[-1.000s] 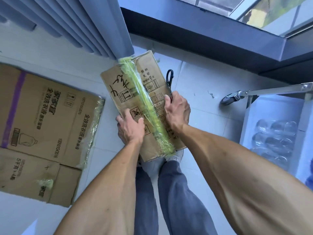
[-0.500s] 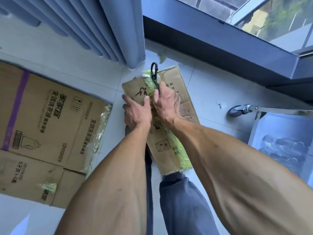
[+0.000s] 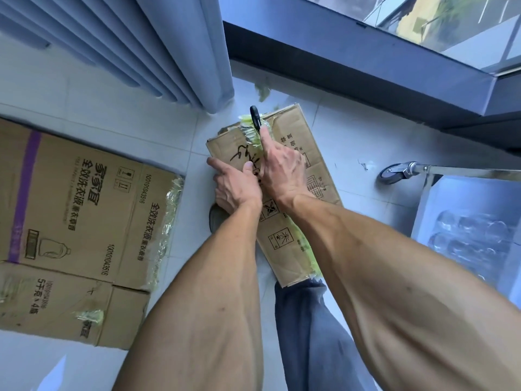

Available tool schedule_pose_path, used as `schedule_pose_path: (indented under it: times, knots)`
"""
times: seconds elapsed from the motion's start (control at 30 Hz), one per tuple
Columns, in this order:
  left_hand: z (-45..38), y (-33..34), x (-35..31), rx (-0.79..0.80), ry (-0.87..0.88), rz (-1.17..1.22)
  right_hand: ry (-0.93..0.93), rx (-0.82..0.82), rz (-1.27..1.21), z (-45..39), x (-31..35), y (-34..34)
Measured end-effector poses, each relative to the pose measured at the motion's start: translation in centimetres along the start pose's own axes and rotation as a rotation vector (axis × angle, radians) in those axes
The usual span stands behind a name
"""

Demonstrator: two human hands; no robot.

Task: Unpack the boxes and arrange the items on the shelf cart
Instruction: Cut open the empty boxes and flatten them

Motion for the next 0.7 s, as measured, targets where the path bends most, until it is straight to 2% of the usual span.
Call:
schedule_pose_path:
  times: [0.33,0.5,0.7]
  knots:
    - [1.4,1.5,-1.9,-0.018,0.005,-0.03,-0.045,0.106,0.058,-0.6,-2.4,-1.4]
    - [1.2,1.5,-1.9,-0.027,0.003,-0.065,-0.016,0.216,0.029,3.2,-3.5,-0.1]
    - [1.7,1.4,-2.0,-0.075,0.008,-0.089,-0.036,0.234,0.072,5.2,-4.2,-0.2]
Point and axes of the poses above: each hand's wrist, its own z-axis away from the middle knuckle, its own y-axis out of the palm, x = y × z, the point moved 7 cm from there along -z, towards the middle knuckle, and after that the axes turned 3 degrees about y, right-handed, at the moved point
